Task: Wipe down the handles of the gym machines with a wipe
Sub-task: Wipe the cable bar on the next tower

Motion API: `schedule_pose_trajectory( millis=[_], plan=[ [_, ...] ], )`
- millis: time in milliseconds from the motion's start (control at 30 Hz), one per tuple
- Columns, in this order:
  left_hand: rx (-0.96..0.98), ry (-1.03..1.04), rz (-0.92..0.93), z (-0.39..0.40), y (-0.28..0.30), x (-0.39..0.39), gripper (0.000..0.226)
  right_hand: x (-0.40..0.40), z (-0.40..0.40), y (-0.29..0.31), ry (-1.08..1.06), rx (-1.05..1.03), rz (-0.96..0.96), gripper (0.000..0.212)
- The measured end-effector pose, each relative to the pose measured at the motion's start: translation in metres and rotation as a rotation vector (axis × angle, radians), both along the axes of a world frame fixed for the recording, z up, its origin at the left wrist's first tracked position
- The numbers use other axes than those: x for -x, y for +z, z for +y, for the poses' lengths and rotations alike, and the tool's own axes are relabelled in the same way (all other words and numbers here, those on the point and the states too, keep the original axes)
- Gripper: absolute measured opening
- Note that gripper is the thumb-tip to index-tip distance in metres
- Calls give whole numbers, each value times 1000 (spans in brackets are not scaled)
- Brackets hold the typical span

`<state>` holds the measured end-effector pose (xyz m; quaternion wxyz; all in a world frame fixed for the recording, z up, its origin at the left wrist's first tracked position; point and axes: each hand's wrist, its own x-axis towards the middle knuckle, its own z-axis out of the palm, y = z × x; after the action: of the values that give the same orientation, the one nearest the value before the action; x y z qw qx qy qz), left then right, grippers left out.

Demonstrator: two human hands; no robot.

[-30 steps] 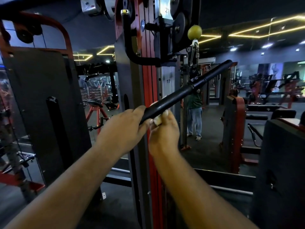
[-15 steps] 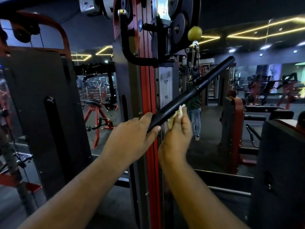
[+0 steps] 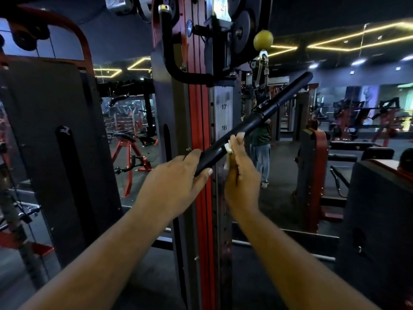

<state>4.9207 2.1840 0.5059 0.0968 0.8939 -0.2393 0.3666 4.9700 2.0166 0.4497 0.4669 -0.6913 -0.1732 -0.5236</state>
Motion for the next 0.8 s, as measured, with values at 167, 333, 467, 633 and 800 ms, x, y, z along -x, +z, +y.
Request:
schedule_pose_trajectory(
  millis=[167,333,467,633,800],
  plan=[
    [68,-66,66,0,-11,-2,58,-34,-73,31,-418,303,-2,40],
    [127,-129,115,-12,-24,-3,55,-16,-39,35,-246,180,50,35],
    [115,-86,86,-6,-21,-8,54,-2,-41,30,-100,673,-82,44],
    [112,-114,100,-9,-16,-4,52,-20,-92,74,-322,457,94,36],
    [74,-92,65,-9,-11,-6,47,13,-25,25,-63,570,-25,44]
  ],
)
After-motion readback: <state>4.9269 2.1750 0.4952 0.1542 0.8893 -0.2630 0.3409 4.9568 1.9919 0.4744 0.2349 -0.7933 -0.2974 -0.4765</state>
